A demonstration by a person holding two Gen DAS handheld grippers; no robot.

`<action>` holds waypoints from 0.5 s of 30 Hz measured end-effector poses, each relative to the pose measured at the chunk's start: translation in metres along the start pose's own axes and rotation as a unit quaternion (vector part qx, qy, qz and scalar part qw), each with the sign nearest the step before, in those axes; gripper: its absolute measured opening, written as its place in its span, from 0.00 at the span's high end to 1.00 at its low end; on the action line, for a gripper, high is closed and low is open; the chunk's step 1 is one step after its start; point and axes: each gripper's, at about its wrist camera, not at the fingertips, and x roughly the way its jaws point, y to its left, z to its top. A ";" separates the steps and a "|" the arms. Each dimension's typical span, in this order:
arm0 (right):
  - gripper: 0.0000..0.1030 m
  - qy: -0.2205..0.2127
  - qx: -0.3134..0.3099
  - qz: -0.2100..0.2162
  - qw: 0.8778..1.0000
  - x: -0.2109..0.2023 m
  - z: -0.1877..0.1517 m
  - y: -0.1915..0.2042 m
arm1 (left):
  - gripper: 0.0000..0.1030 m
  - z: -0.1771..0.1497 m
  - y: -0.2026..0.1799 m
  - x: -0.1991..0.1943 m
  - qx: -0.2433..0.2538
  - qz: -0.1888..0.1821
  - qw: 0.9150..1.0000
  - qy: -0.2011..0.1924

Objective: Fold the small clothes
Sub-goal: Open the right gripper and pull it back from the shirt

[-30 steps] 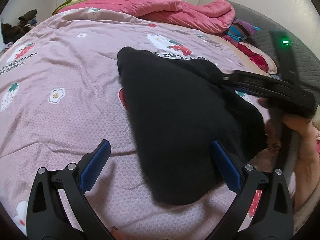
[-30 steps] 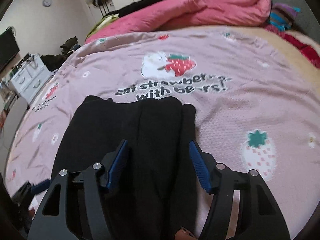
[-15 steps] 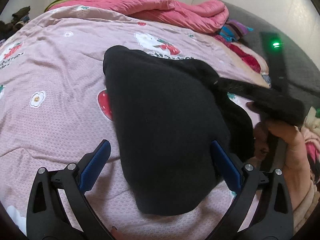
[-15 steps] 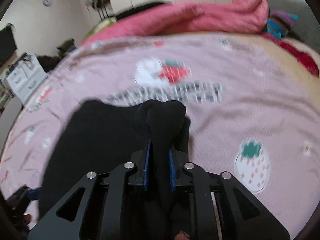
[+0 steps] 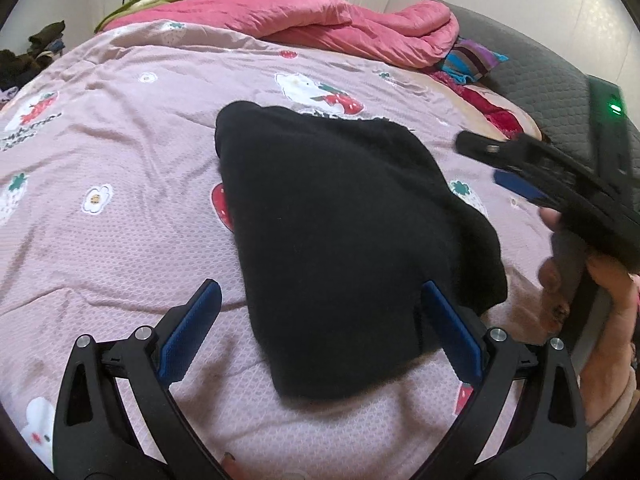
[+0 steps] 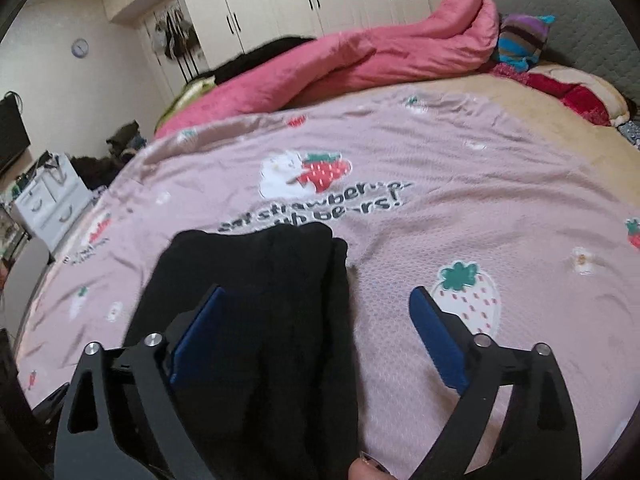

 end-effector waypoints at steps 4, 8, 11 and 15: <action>0.04 -0.040 -0.002 0.011 0.999 -0.035 -0.001 0.006 | 0.09 -0.003 -0.002 -0.015 0.000 0.002 1.000 -0.011; 0.04 -0.078 -0.006 0.026 0.997 -0.067 -0.012 0.014 | 0.09 -0.007 -0.002 -0.032 0.002 0.003 1.000 -0.025; 0.04 -0.095 -0.015 0.032 0.995 -0.085 -0.026 0.022 | 0.09 -0.013 0.001 -0.045 0.002 0.004 0.999 -0.037; 0.04 -0.111 -0.042 0.025 0.993 -0.108 -0.046 0.036 | 0.09 -0.022 0.006 -0.061 0.003 0.006 0.999 -0.050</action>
